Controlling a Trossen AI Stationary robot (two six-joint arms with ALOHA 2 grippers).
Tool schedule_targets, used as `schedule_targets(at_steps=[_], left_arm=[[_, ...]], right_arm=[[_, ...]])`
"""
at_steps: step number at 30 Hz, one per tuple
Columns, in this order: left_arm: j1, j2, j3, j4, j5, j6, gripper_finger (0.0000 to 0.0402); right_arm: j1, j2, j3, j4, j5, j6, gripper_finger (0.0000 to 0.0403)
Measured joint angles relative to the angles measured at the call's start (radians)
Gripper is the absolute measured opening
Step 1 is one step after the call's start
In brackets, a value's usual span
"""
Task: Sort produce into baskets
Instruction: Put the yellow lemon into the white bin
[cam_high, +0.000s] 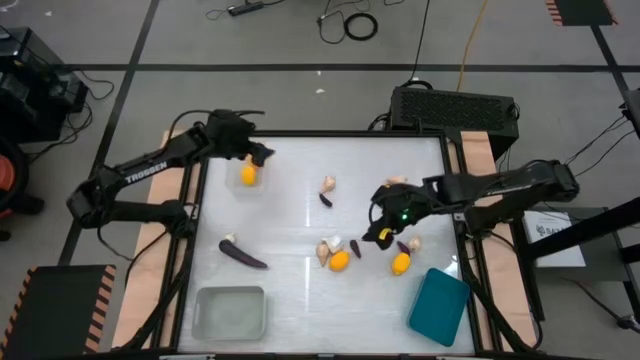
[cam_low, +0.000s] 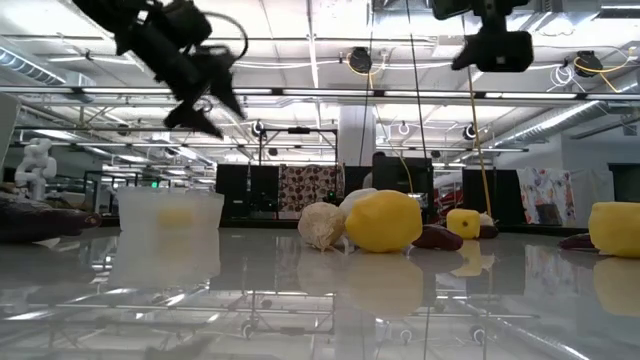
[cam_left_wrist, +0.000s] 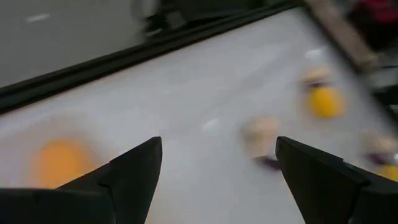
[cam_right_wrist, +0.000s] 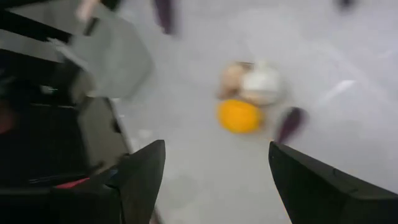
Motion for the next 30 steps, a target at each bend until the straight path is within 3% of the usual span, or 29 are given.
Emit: schedule_targets(at_steps=[5,12,19,25,30], left_arm=[[-0.180,0.005,0.000,0.184,0.033,-0.046,0.0320],[-0.398,0.039,0.000,0.337,-0.079,-0.099,0.0320],[-0.494,0.103,0.000,0.408,-0.171,-0.099,0.0320],[-0.499,0.143,0.000,0.421,-0.172,-0.096,0.0320],[-0.499,0.151,0.000,0.421,-0.142,-0.025,0.0320]], right_arm=[[-0.001,-0.015,0.011,-0.160,0.016,-0.070,0.0279],[-0.003,-0.015,0.011,-0.372,0.018,-0.115,0.0279],[0.032,-0.015,0.011,-0.449,0.018,0.210,0.0279],[0.136,-0.003,0.002,-0.483,0.127,0.447,0.0279],[0.227,0.032,-0.016,-0.486,0.145,0.637,0.0279]])
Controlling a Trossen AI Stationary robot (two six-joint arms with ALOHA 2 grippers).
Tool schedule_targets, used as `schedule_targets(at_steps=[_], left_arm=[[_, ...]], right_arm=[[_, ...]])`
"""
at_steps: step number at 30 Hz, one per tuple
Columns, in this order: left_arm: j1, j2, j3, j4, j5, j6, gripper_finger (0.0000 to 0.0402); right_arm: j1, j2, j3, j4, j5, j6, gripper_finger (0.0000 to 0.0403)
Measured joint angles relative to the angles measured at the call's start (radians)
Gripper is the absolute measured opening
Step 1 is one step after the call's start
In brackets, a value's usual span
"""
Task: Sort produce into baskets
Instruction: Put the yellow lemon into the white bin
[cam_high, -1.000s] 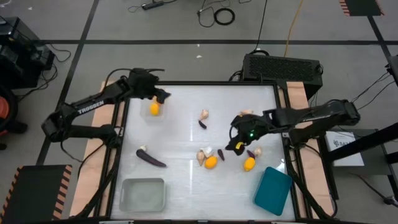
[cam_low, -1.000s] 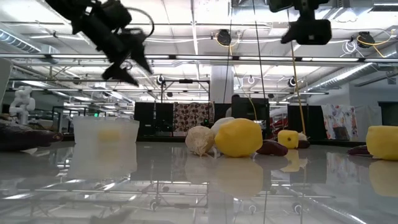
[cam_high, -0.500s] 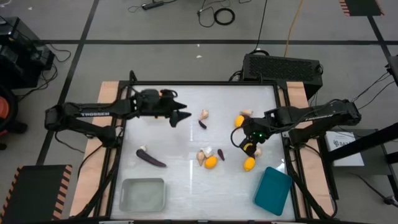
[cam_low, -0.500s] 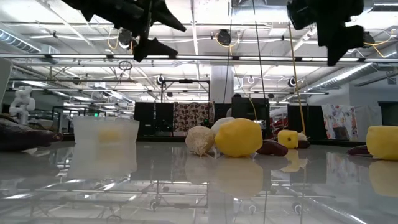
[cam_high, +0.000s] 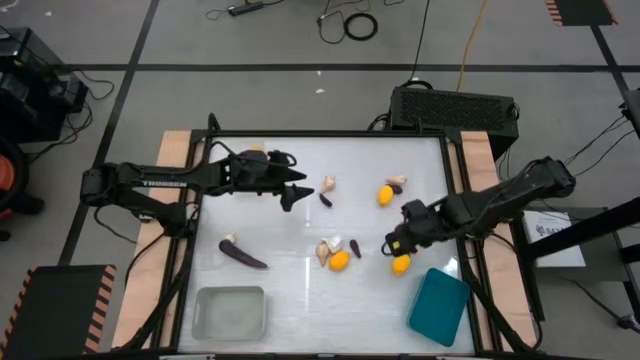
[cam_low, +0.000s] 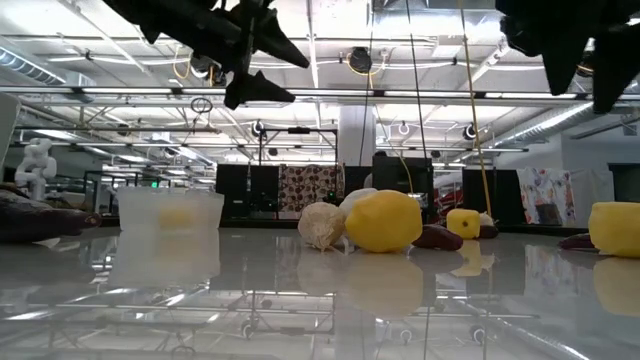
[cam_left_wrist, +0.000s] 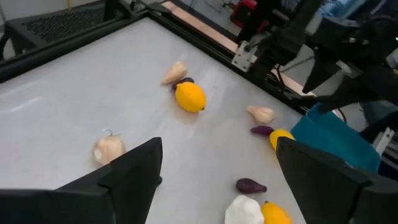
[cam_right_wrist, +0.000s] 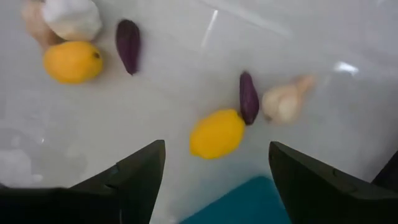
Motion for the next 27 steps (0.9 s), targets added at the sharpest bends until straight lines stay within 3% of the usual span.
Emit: schedule_targets(at_steps=[10,27], left_arm=[[0.001,0.000,0.000,-0.001,0.013,0.123,0.0320],[0.002,0.000,0.000,-0.002,0.082,0.147,0.0320]], right_arm=[[0.078,0.154,0.000,0.023,0.003,0.226,0.0279],[0.021,0.341,-0.019,0.076,-0.107,0.234,0.0279]])
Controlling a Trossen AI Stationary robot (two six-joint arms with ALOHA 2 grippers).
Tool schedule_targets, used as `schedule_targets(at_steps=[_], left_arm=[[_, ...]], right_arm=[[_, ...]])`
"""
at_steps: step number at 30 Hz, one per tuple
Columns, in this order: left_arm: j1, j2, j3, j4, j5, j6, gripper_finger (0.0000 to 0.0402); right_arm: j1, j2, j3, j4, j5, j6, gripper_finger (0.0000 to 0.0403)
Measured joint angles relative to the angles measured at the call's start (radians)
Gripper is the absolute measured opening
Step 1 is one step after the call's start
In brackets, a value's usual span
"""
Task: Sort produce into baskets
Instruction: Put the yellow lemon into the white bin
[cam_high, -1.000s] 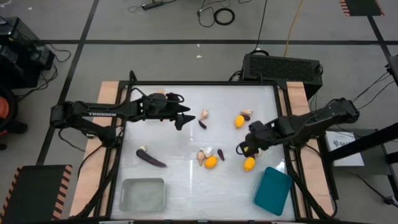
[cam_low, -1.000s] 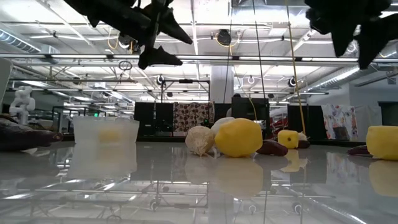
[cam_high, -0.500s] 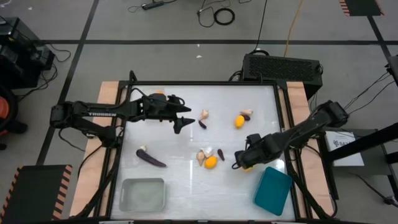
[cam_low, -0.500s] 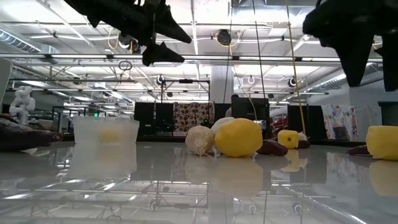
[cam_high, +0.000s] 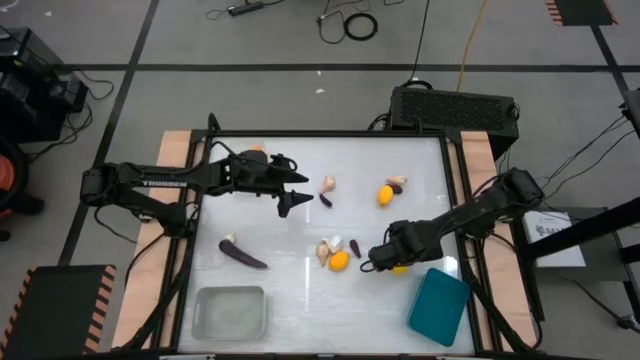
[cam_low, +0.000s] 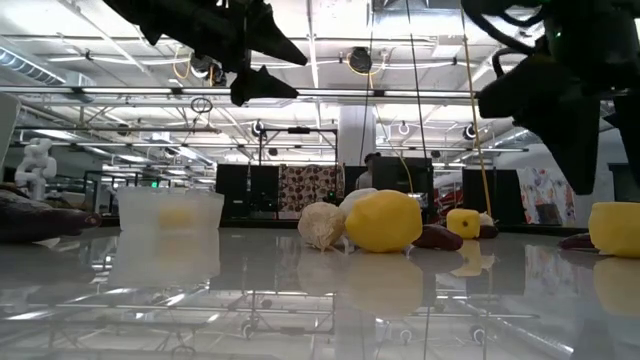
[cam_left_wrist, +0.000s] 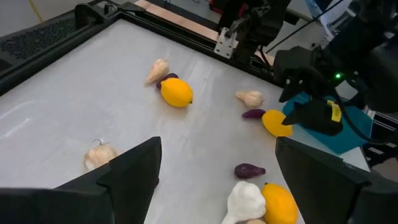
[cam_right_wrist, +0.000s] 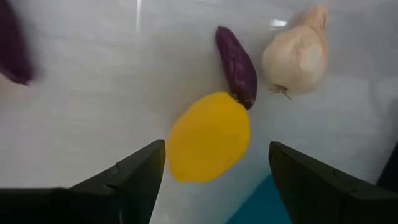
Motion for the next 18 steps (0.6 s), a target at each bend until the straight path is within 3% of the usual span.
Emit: schedule_targets(at_steps=[18], left_arm=[[0.019,0.000,0.000,0.000,0.000,0.017,0.0320]], right_arm=[[-0.033,-0.041,-0.139,0.205,-0.050,-0.012,0.0279]])
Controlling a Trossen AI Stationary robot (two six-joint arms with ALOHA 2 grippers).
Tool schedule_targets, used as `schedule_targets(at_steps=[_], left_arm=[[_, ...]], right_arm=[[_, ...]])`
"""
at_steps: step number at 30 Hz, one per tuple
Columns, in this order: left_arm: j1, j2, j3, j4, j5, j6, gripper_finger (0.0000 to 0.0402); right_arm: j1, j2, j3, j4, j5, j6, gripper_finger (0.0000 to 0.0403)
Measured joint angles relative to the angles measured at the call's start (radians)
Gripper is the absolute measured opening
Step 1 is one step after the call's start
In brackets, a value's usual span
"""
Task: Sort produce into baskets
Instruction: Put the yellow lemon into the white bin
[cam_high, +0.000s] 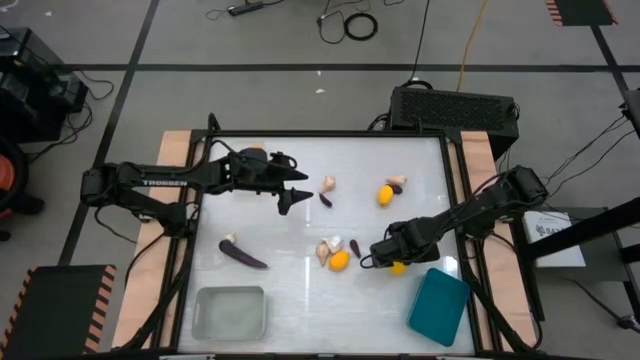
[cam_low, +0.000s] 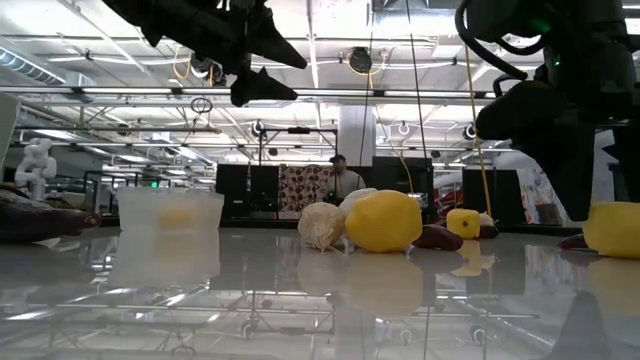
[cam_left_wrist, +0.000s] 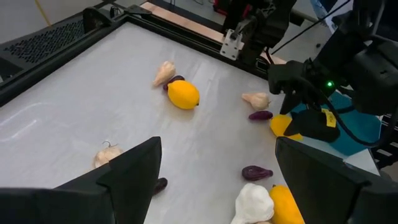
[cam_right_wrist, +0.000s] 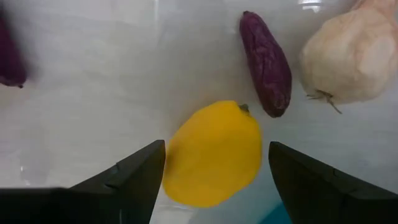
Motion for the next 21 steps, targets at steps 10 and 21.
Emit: schedule_targets(at_steps=[10,21], left_arm=[[0.000,0.000,0.000,0.000,-0.013,0.000,0.0320],[0.000,0.000,0.000,0.001,-0.027,-0.002,0.0320]], right_arm=[[0.011,0.003,-0.001,0.000,-0.032,-0.039,0.0279],[0.011,0.004,-0.001,0.003,-0.047,-0.105,0.0210]])
